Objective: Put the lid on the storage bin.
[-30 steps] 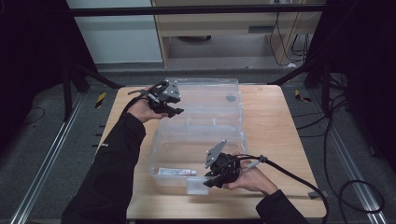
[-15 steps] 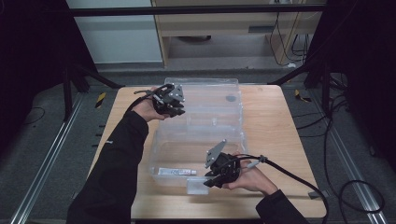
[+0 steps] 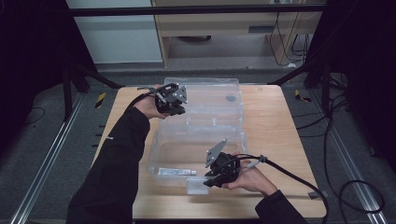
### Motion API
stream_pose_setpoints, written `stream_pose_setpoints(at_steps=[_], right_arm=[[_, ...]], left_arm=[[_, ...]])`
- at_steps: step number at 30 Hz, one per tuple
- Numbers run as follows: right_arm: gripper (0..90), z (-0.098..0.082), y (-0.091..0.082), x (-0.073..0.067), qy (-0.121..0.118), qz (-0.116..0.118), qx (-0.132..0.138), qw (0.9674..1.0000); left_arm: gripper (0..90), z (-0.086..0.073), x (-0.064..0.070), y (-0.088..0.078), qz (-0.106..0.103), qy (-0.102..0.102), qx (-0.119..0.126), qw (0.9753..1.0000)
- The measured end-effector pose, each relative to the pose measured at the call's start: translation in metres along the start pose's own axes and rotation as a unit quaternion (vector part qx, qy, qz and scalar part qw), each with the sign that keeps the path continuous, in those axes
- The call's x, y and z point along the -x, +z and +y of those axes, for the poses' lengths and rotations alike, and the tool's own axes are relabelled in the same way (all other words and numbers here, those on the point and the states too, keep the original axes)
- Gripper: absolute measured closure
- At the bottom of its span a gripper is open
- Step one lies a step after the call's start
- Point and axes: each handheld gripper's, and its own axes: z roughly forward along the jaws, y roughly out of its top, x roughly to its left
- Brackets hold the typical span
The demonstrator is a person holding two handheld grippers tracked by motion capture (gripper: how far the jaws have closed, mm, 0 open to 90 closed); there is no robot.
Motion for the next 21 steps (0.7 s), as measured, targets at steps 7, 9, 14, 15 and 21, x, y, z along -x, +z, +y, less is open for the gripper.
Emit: stream_pose_setpoints(at_steps=[7,9,14,15,21], right_arm=[[69.7,0.0,0.0,-0.001,0.004,0.006,-0.004,1.0],[69.7,-0.001,0.0,-0.002,0.001,0.004,-0.005,1.0],[69.8,0.0,0.0,-0.003,0.002,0.0,-0.006,1.0],[69.8,0.0,0.0,-0.003,0.001,-0.001,-0.006,1.0],[69.9,-0.001,0.0,-0.004,0.0,-0.005,-0.005,1.0]], left_arm=[[88.5,0.002,0.006,-0.008,-0.004,0.007,-0.013,0.9999],[88.8,0.001,0.01,-0.011,-0.009,-0.001,-0.011,0.9999],[89.4,0.004,0.018,-0.02,-0.011,-0.004,-0.007,0.9999],[89.4,0.005,0.021,-0.023,-0.009,-0.005,-0.008,0.9999],[89.4,0.005,0.035,-0.036,-0.009,-0.001,0.007,0.9999]])
